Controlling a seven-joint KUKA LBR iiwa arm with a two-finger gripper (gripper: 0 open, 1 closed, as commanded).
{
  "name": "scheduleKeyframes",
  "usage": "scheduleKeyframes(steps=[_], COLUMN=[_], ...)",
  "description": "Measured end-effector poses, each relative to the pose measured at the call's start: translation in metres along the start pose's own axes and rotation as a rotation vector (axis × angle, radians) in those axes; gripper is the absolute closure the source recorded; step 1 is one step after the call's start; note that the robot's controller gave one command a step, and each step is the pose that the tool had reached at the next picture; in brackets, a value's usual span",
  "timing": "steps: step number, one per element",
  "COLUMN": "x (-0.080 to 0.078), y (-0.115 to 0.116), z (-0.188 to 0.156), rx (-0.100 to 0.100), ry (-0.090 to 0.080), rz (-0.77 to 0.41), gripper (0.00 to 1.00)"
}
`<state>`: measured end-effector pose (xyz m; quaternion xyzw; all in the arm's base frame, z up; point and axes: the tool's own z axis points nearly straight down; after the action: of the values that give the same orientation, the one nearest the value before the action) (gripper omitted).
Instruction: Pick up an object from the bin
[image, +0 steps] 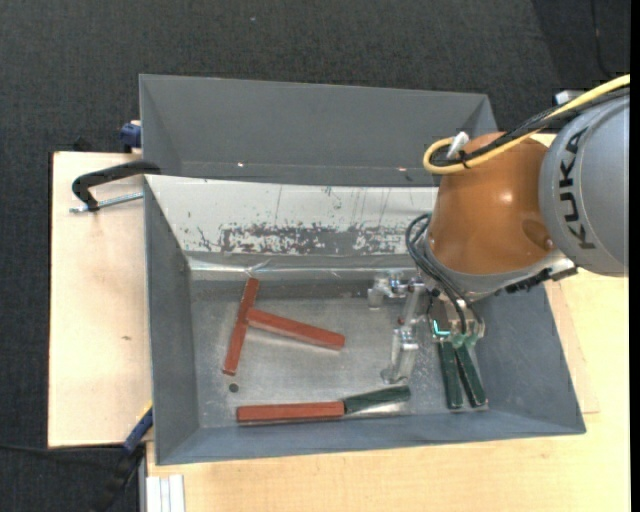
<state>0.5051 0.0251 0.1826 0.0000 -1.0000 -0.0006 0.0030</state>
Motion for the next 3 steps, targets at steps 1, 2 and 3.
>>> scheduleKeyframes(steps=[1, 2, 3], x=[-0.001, -0.031, -0.018], y=[0.000, 0.035, 0.009], z=[-0.003, 0.056, 0.112], rx=[0.000, -0.001, -0.001], ry=[-0.007, -0.014, -0.007], rz=[0.000, -0.001, 0.138], gripper=[0.00, 0.00, 1.00])
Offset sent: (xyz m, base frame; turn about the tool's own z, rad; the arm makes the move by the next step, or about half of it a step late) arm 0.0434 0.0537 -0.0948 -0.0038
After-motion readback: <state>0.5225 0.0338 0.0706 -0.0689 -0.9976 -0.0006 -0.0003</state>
